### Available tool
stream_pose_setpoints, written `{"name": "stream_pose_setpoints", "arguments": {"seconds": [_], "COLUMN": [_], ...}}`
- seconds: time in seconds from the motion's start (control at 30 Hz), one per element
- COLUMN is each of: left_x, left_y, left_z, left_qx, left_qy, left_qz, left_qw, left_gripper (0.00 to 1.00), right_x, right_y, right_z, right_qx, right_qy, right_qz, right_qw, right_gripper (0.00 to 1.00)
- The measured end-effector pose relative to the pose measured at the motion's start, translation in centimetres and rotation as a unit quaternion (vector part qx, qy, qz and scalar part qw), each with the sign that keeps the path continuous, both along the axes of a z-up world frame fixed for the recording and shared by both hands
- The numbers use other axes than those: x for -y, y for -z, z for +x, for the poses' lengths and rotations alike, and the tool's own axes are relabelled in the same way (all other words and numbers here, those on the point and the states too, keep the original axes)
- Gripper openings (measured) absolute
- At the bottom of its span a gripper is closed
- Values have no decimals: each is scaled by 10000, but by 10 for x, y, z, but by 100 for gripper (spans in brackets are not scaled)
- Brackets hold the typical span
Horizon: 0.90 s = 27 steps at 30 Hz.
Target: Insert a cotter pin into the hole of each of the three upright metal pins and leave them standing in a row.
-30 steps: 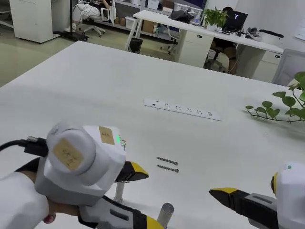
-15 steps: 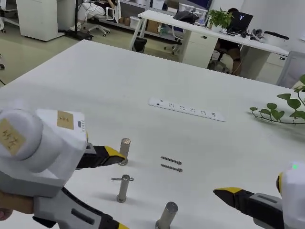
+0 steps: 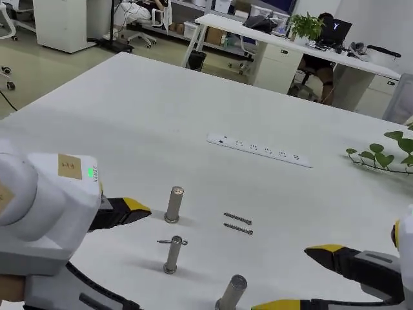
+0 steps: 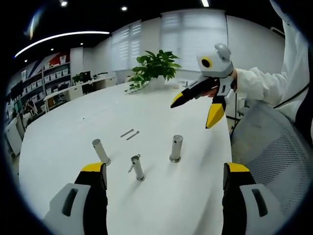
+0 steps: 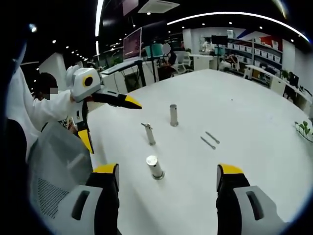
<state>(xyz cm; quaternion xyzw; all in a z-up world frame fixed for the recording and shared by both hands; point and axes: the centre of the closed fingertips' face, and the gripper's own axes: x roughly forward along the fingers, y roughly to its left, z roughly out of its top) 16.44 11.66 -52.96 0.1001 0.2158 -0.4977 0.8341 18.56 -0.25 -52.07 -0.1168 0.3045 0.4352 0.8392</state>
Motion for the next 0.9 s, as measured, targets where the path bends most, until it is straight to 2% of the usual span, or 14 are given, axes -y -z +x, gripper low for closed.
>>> {"name": "stream_pose_setpoints", "arguments": {"seconds": [0.07, 0.17, 0.23, 0.3, 0.37, 0.43, 0.53, 0.6, 0.67, 0.83, 0.9], "left_x": [-3, -6, -11, -14, -16, -18, -23, -26, -30, -35, -37], "left_y": [1, 3, 6, 6, 5, 6, 10, 11, 10, 9, 8], "left_z": [0, 1, 3, 6, 7, 7, 6, 6, 10, 12, 13], "left_qx": [-22, -61, -97, -209, -169, -206, -271, -275, -215, -212, -239], "left_qy": [-48, -110, -238, -408, -430, -461, -527, -570, -733, -865, -902], "left_qz": [-42, -33, -27, -194, -227, -228, -206, -199, -211, -287, -319], "left_qw": [10000, 9999, 9997, 9988, 9987, 9985, 9980, 9978, 9969, 9956, 9951], "left_gripper": [99, 99, 99, 99, 99, 99, 99, 97, 97, 96, 96], "right_x": [1, -2, -3, -5, -7, -8, -12, -14, -16, -21, -20], "right_y": [-5, -12, -15, -16, -17, -17, -14, -12, -9, 0, 6], "right_z": [7, 15, 20, 25, 32, 37, 45, 49, 53, 60, 64], "right_qx": [144, 234, 340, 366, 397, 430, 451, 444, 409, 384, 352], "right_qy": [7, -85, -267, -387, -476, -573, -843, -906, -1020, -1315, -1400], "right_qz": [-37, -37, -203, -334, -417, -501, -712, -774, -872, -1125, -1314], "right_qw": [9999, 9997, 9989, 9980, 9972, 9962, 9929, 9919, 9901, 9842, 9808], "right_gripper": [75, 73, 69, 67, 65, 62, 58, 57, 56, 53, 52]}}
